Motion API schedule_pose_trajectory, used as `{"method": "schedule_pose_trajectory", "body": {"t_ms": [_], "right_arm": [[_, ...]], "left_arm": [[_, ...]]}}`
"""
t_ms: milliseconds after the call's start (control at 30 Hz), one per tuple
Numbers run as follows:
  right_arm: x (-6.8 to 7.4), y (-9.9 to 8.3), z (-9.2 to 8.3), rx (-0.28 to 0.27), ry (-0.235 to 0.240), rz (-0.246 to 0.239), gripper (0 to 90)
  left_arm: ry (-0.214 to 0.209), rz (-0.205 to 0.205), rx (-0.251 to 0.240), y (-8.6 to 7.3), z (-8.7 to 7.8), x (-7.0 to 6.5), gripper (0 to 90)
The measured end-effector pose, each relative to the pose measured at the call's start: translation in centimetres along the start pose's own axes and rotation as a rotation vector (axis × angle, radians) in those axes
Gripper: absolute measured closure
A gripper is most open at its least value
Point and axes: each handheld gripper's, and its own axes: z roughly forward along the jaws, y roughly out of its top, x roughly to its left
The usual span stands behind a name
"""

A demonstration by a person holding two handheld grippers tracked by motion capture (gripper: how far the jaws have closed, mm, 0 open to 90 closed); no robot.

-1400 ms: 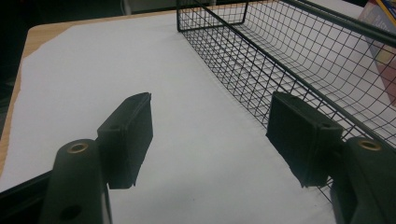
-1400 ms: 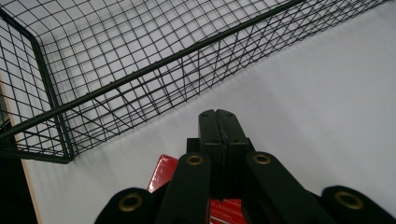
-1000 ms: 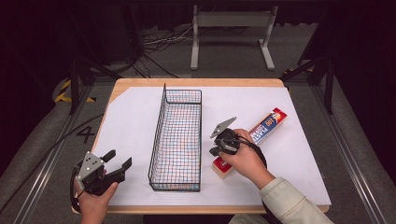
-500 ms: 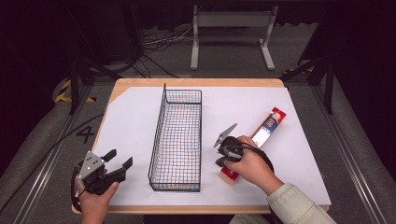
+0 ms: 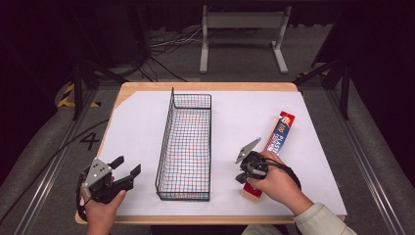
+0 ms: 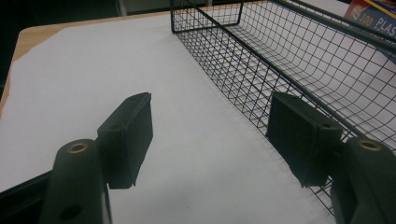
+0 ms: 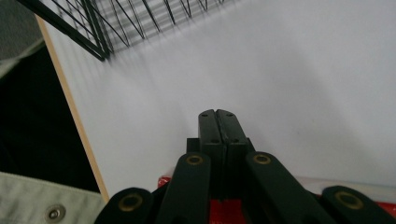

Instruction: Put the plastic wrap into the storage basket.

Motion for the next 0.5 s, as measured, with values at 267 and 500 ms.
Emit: {"method": "schedule_pose_trajectory", "body": {"t_ms": [267,500], "right_arm": [[1.5,-1.2,-1.7,-0.068,0.026,-0.008,90.0],[3.2,-2.5,-2.1,-0.080,0.081,-0.036,90.0]], "left_arm": [[-0.003,-0.005,-0.001,0.0,0.1,0.0,31.7],[-0.003,-0.005,-0.001,0.0,0.2,0.0,31.7]]}}
